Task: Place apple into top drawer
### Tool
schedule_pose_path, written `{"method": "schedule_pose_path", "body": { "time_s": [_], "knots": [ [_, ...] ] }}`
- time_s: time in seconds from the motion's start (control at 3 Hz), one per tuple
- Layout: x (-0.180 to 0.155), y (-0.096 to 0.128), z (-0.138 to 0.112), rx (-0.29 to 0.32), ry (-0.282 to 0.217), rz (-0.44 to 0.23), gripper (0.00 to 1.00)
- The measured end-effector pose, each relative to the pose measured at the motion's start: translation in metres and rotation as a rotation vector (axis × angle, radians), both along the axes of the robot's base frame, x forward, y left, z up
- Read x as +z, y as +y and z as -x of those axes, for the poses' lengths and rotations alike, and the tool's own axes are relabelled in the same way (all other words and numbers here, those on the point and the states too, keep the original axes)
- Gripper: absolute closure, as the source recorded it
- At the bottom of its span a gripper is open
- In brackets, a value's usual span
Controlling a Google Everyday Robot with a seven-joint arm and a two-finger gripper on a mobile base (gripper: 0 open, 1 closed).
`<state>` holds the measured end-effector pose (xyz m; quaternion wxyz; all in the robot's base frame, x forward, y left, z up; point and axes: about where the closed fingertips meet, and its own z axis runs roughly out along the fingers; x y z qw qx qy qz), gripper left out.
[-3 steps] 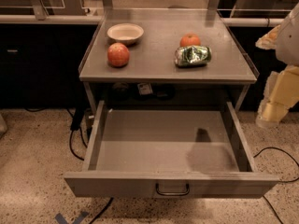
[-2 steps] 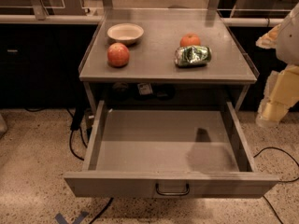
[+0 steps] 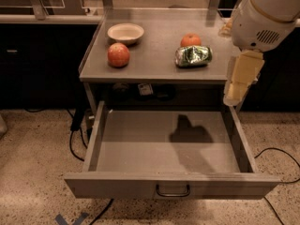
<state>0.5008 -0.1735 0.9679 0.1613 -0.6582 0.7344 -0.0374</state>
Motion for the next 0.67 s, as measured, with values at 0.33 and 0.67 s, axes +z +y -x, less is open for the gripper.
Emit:
{"method": "schedule_pose_path", "body": {
  "time_s": [0.33,0.67],
  "knots": [
    [-0.01,0.032,-0.036,0.075,0.009,0.011,0.0],
    [-0.019,0.069,-0.072,0.144,0.006,0.02,0.0]
  ]
}}
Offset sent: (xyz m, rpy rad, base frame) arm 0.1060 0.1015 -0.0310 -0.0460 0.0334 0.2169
